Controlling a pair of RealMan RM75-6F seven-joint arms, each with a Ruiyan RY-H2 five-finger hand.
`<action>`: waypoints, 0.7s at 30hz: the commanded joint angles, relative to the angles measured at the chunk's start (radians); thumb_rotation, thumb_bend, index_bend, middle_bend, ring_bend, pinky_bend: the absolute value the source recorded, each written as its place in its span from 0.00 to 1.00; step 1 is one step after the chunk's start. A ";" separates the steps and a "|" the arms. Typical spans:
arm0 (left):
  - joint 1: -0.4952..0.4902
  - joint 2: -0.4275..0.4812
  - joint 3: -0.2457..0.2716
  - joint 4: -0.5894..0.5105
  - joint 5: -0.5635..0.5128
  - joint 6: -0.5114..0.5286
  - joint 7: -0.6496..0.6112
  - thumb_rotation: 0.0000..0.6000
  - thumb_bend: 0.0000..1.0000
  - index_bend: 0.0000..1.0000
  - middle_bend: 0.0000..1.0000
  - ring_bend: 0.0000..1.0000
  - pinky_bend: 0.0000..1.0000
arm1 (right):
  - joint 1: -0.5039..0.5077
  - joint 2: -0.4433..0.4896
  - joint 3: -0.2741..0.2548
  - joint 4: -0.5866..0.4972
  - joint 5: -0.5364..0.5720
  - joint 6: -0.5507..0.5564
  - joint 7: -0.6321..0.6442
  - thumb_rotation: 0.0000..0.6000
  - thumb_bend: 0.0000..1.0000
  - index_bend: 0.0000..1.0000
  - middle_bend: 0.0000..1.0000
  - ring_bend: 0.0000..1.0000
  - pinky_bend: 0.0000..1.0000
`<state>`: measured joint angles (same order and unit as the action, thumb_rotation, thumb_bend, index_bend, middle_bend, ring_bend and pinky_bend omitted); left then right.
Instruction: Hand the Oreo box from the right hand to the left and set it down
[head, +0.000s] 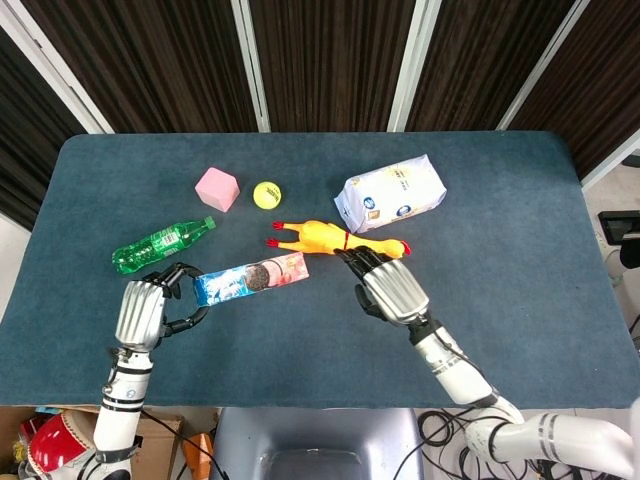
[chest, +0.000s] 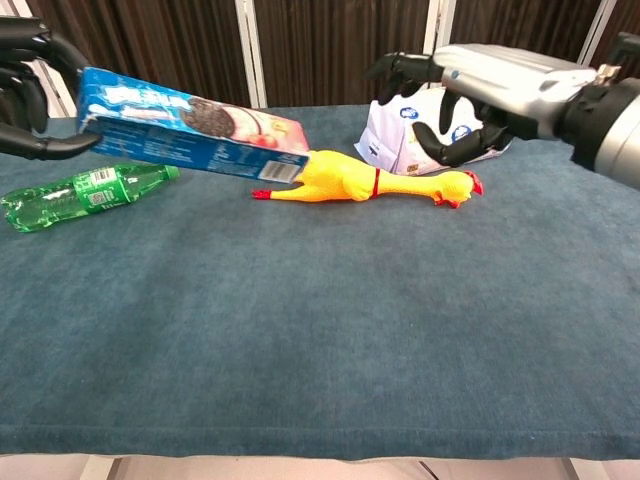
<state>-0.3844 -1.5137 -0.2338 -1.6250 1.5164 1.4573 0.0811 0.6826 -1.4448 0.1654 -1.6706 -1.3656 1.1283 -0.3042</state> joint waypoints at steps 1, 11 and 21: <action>0.017 0.092 -0.018 0.037 -0.042 -0.028 -0.073 1.00 0.28 0.71 0.77 0.65 0.66 | -0.029 0.056 -0.021 -0.020 -0.044 0.025 0.045 1.00 0.62 0.11 0.18 0.13 0.42; 0.064 0.332 0.089 0.089 0.010 -0.105 -0.236 1.00 0.28 0.71 0.77 0.65 0.66 | -0.102 0.165 -0.117 -0.014 -0.162 0.069 0.081 1.00 0.62 0.11 0.18 0.11 0.41; 0.136 0.366 0.213 0.108 0.071 -0.096 -0.453 1.00 0.28 0.71 0.77 0.65 0.65 | -0.256 0.201 -0.199 0.063 -0.299 0.288 0.049 1.00 0.33 0.08 0.17 0.09 0.15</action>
<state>-0.2646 -1.1394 -0.0407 -1.5295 1.5716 1.3566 -0.3460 0.4711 -1.2493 -0.0104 -1.6387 -1.6270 1.3589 -0.2563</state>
